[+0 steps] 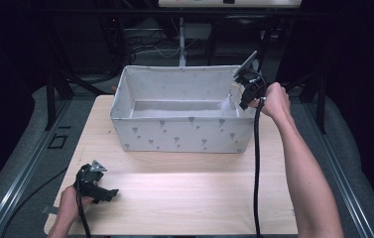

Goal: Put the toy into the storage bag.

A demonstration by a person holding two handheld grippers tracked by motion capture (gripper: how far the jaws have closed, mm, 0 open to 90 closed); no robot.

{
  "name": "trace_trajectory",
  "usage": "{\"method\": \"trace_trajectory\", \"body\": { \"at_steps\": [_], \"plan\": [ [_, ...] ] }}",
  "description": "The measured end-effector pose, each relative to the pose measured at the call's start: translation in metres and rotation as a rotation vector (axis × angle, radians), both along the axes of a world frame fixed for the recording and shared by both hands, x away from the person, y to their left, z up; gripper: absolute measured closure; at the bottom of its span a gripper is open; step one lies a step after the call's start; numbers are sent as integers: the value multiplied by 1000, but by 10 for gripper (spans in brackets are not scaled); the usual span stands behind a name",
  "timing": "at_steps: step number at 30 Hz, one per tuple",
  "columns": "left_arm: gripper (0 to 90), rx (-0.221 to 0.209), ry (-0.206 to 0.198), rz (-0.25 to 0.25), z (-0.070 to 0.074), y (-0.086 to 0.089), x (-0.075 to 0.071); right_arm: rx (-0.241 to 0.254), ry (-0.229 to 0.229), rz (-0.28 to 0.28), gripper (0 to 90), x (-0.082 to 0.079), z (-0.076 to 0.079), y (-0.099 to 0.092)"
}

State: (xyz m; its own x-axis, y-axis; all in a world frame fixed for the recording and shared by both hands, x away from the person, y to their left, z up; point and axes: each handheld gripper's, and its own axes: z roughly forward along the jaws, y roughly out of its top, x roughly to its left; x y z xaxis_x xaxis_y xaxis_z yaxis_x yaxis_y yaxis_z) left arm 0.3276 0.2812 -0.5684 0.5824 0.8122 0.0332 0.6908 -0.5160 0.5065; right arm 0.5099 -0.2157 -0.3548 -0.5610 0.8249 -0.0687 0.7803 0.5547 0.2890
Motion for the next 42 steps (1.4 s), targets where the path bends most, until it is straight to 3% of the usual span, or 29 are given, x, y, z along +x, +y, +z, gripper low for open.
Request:
{"method": "trace_trajectory", "body": {
  "at_steps": [15,22,30,42],
  "plan": [
    [1,-3,-7,1,0,0,0,3,91,-25,882,7,-22,-4],
    [1,-3,-5,0,0,0,0,13,97,-32,875,7,-25,-7],
    [1,-6,-5,-3,1,1,0,32,58,-32,696,1,-1,-9],
    [1,-5,-5,-3,1,0,-1,85,-27,13,372,-26,48,-3]
  ]
}}
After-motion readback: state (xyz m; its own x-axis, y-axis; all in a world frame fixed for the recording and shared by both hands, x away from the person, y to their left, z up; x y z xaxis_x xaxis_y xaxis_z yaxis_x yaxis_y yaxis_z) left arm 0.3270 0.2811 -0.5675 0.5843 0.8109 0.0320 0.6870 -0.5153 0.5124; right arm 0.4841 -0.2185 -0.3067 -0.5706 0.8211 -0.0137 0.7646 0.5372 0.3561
